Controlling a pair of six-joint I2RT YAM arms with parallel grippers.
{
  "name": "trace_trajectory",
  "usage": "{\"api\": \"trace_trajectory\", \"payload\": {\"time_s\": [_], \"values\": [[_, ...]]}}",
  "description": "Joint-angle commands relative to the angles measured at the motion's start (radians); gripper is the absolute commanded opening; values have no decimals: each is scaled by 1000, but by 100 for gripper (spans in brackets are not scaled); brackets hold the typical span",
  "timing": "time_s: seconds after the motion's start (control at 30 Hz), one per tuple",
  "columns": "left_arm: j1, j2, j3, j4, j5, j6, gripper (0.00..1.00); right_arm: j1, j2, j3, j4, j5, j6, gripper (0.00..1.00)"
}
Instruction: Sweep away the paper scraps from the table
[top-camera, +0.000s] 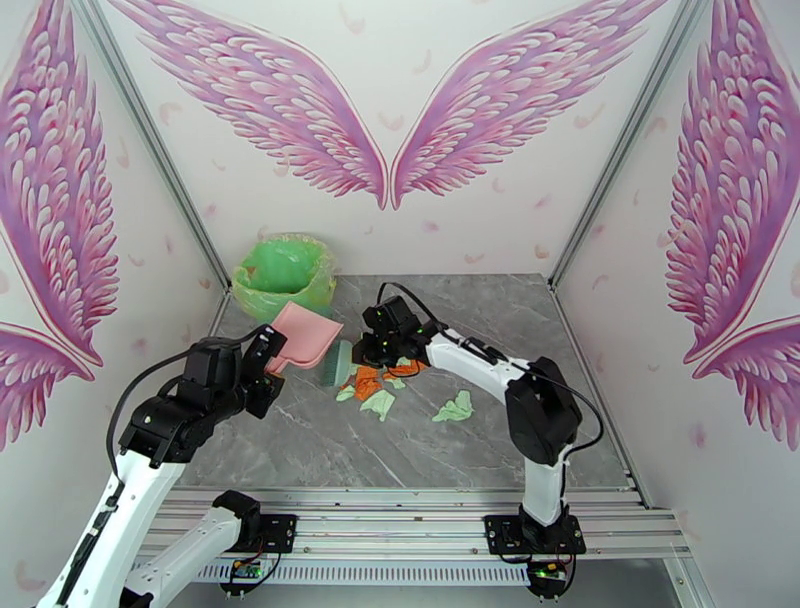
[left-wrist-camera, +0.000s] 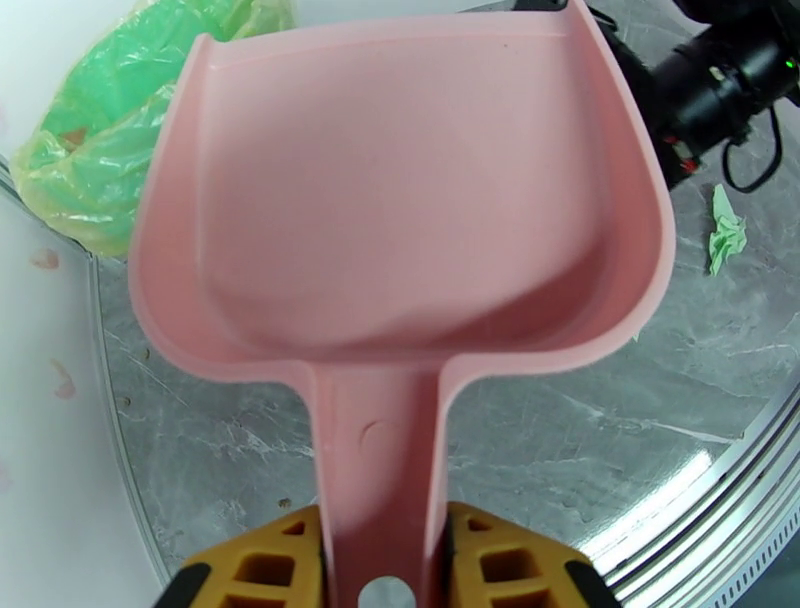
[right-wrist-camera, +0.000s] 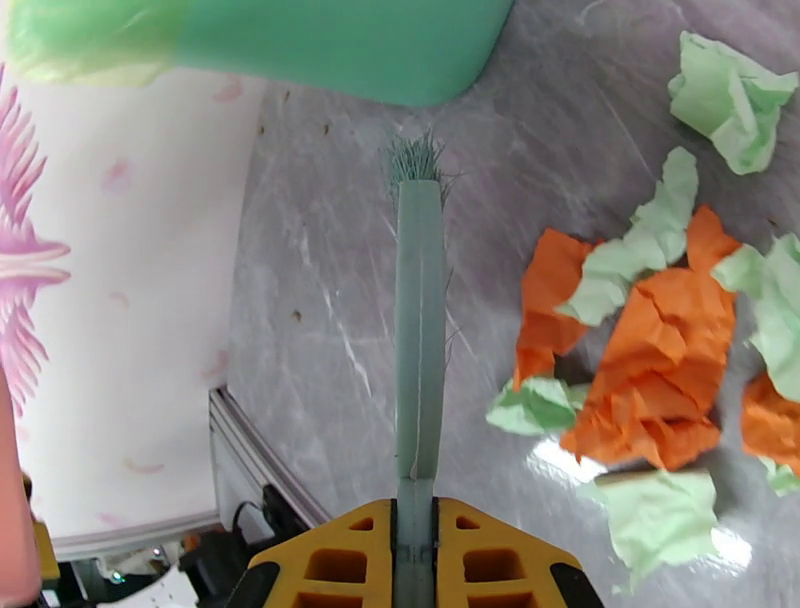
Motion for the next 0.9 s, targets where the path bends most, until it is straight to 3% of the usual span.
{"api": "trace_trajectory", "payload": {"time_s": [0.0,0.37,0.87], "values": [[-7,-25,-23,-5,13,-3,0,29,61,86,46,-26,66,0],[-40,-48,-36,8,14,-2,0,18,80,16,-11,36,43,0],[-49,-43,-31,3,17,-7,0,-77,-207,-335,-93,100,-93,0]]}}
